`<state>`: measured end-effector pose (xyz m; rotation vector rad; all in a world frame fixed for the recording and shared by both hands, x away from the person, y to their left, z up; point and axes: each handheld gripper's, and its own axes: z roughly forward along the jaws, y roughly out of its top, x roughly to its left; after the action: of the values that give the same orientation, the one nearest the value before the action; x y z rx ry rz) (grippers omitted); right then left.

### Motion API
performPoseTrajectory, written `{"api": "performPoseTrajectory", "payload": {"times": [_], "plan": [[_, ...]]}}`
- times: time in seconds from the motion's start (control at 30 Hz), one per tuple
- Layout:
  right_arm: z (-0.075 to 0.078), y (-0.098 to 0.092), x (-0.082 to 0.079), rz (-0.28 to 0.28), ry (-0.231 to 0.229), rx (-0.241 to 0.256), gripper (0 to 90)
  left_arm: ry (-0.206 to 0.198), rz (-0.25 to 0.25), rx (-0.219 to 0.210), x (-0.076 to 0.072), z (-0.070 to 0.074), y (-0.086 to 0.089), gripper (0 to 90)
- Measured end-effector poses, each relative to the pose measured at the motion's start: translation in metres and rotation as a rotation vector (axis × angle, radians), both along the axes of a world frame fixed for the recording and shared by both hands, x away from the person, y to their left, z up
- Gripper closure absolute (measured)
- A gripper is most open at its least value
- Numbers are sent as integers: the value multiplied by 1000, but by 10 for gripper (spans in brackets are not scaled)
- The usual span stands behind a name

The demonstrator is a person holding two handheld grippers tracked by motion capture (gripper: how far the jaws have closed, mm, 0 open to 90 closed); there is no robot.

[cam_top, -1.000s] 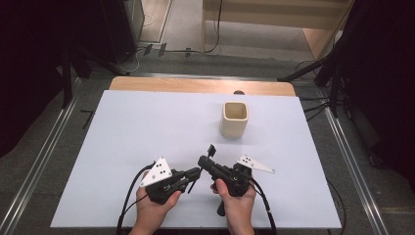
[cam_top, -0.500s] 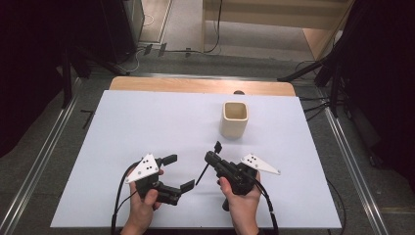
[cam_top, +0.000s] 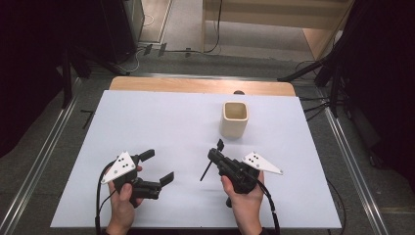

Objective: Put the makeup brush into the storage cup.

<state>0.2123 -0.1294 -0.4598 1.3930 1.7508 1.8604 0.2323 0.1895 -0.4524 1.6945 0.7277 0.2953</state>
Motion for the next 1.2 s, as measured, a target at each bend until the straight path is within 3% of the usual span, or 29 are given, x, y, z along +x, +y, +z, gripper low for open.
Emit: {"api": "performPoseTrajectory", "payload": {"times": [0.43,0.6,0.87,1.2], "plan": [[6,-15,5,-56,-30,-64,863,-14,98,6,-1,-4,35,0],[11,-26,8,-86,-42,-76,863,-41,152,15,-3,-6,50,0],[19,-41,16,-122,-61,-113,863,-52,191,23,-3,-10,65,0],[39,-52,29,-154,-108,-153,863,-78,220,33,-5,-14,83,0]]}}
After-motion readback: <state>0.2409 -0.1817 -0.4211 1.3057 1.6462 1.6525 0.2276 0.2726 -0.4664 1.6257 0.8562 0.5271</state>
